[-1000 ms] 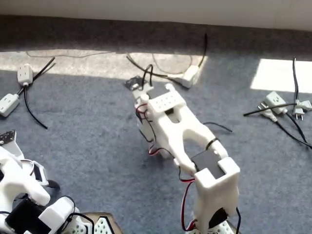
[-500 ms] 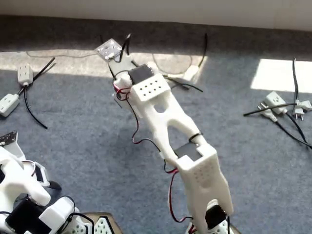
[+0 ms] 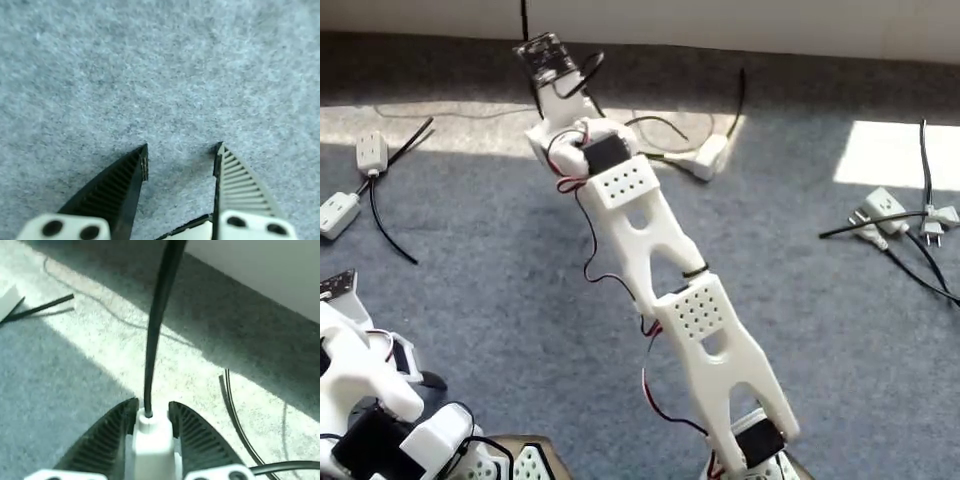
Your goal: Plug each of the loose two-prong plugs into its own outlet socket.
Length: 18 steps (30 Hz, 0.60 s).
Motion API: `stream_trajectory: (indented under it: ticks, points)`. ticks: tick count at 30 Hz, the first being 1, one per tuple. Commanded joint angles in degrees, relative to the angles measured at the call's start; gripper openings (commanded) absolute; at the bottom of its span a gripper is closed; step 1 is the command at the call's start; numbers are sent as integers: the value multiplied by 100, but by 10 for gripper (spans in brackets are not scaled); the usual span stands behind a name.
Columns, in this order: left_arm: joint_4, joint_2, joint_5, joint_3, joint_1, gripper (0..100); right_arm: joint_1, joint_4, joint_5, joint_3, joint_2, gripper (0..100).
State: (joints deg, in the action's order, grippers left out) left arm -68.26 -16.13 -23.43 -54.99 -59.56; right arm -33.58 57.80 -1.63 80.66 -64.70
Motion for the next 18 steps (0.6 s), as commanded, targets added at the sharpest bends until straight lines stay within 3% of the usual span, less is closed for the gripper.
stream_trajectory:
  ticks: [1, 3, 11, 18]
  points:
    - [53, -84, 18, -4, -66, 225, 400, -681, 1090, 101, 171, 142]
    - [53, -84, 18, -4, -66, 225, 444, -699, 1442, 75, 171, 179]
    - [53, -84, 18, -4, -66, 224, 286, -611, 1459, 374, 295, 183]
    - [53, -84, 18, -4, -66, 224, -198, 585, 1301, 1543, 945, 184]
